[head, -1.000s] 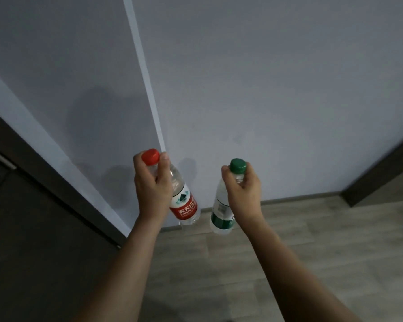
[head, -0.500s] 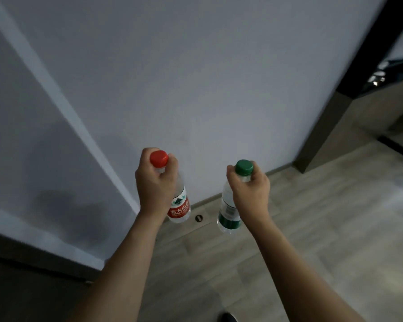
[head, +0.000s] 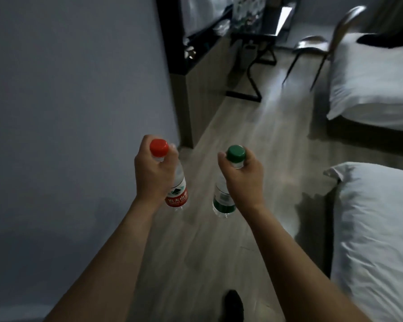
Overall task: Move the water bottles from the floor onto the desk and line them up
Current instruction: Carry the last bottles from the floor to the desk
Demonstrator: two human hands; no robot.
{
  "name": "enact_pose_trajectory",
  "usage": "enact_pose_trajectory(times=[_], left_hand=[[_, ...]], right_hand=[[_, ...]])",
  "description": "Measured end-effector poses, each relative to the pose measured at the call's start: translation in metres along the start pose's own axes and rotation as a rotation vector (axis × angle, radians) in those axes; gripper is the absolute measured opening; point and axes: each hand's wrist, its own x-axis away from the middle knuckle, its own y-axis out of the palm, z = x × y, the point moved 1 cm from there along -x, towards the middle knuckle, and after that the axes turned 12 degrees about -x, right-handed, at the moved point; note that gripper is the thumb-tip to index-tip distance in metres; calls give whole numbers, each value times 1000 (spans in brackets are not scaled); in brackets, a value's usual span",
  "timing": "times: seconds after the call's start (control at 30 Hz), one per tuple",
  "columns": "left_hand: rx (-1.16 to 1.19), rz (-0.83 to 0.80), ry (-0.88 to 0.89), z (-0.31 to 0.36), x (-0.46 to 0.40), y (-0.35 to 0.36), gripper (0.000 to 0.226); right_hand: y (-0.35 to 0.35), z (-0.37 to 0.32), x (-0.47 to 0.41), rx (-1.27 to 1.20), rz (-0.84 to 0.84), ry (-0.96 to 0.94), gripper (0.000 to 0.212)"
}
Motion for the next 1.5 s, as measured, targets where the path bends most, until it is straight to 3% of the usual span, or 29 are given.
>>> enact_pose_trajectory(times=[0.2,0.47,1.07,1.5], left_hand=[[69,-109,53,47,-8,108,15],[96,-166,61,77,-38,192,16],[180,-273,121,52,-225,386,15],[201,-297,181,75,-365,506,15]], right_hand=[[-90,22,-46,65,195,2,25],[-144,45,-113,38,251,9,29],[-129,132,-354,83,236,-12,21],[-130,162,-520,67,346,-17,20]])
